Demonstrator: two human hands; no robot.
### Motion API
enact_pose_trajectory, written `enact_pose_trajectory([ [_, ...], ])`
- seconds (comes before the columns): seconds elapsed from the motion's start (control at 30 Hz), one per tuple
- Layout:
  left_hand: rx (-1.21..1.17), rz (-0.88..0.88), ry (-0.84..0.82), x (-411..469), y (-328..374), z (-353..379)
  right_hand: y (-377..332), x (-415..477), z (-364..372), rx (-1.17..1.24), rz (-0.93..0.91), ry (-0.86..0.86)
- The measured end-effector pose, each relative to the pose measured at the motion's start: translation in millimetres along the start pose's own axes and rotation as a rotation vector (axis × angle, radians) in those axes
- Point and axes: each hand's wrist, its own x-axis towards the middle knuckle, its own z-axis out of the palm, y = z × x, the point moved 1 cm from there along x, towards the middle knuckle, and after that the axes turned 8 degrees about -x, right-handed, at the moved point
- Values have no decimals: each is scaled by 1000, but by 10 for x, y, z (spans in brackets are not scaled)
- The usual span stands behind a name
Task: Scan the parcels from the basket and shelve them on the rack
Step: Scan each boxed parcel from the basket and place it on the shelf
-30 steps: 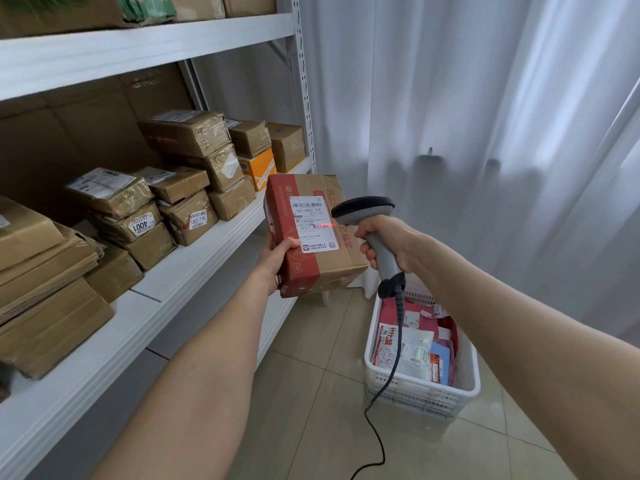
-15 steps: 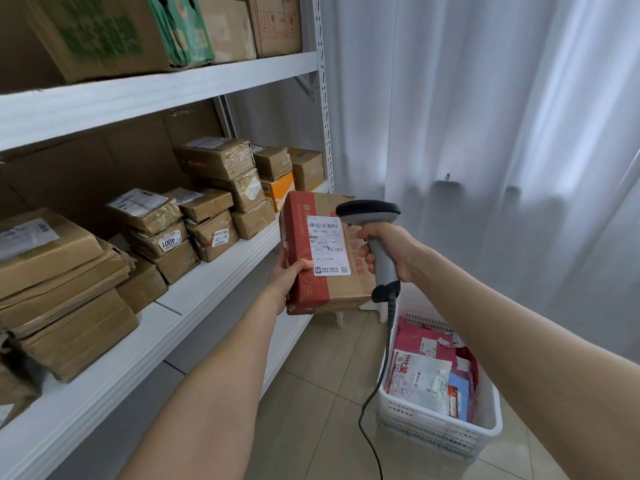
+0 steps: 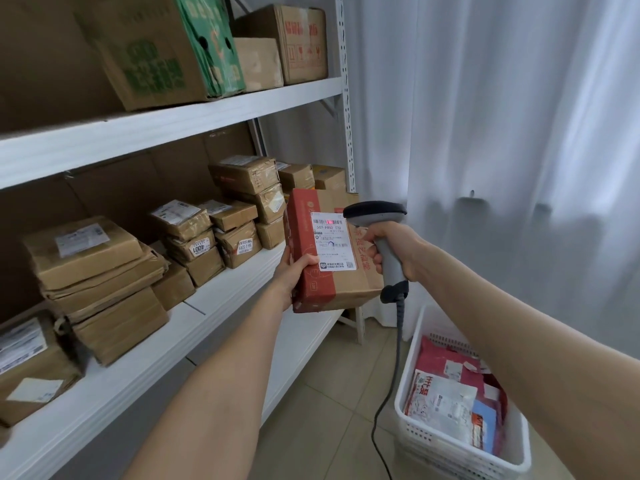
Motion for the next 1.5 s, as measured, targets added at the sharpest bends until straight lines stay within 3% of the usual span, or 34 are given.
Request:
enact_pose_trajectory([
  [0.33, 25, -36, 58, -135, 203, 110, -96, 3, -108, 62, 0, -21],
  [0.6, -3, -234, 171, -216, 622, 172, 43, 193, -265, 120, 15, 258],
  [0.77, -20, -207, 217, -287, 992, 217, -50, 261, -135, 287, -23, 184],
  [1.23, -38, 441, 210, -874, 2460, 256, -1290, 190, 266, 531, -344, 182],
  [1.37, -75, 517, 303, -1154, 2892, 77, -1715, 78, 552, 512, -452, 106],
  [1.5, -102, 478, 386, -1445, 3272, -205, -2097, -28, 929, 505, -514, 93],
])
